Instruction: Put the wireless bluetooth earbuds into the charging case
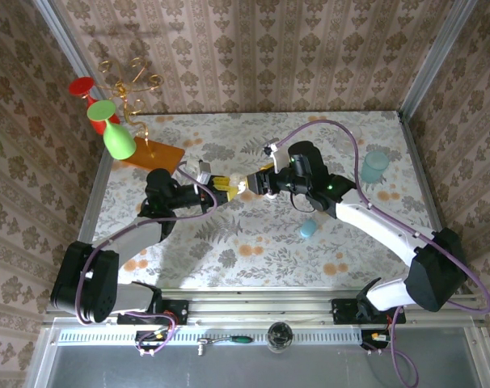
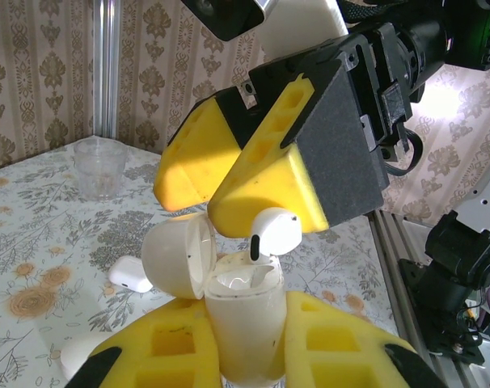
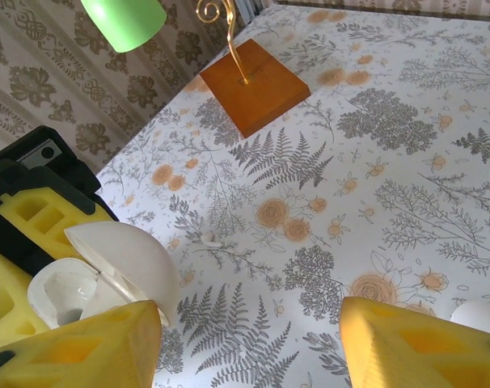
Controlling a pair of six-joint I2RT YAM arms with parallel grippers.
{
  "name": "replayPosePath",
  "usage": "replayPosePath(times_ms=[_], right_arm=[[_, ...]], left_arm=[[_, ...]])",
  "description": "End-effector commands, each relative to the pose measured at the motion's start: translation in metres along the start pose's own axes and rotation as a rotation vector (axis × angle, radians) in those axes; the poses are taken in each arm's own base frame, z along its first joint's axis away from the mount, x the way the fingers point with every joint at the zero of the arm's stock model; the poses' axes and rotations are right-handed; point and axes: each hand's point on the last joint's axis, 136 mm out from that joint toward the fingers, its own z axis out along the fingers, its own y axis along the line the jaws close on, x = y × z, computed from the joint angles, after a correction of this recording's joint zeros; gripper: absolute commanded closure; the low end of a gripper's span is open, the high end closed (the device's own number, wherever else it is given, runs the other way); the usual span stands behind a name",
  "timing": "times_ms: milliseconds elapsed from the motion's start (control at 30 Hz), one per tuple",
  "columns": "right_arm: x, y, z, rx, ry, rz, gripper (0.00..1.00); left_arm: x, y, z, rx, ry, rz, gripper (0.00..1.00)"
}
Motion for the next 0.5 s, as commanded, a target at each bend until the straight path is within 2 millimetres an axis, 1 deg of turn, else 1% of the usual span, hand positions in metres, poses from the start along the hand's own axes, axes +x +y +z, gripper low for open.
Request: replayPosePath(times_ms=[0,267,333,400,467], right_arm=[[-0.029,-0.005,-0.017,0.020,-0.090,0.017,0.38],[-0.029,-0.004,-0.038,0.028,-0.125,0.020,0.37],[-0.029,0.003,-0.041,-0.004,-0.128,0.012,0.36],[-0.027,0.016,-0.043,-0.060,-0.118,-0.023,0.36],[-0.025,0.029,-0.043,-0.099,-0.101,-0.054,0.35]], left_arm=[[-0.017,-0.021,0.001,0.098,-0.019,0.067,0.94],[-0.021,-0.008,0.003,0.049,-0.041,0.050,0.94],[-0.022,-0.006,0.003,0.043,-0.044,0.051,0.94],[-0.023,-0.004,0.003,0.038,-0.049,0.060,0.94],[-0.027,0.003,0.001,-0.005,-0.071,0.066,0.94]])
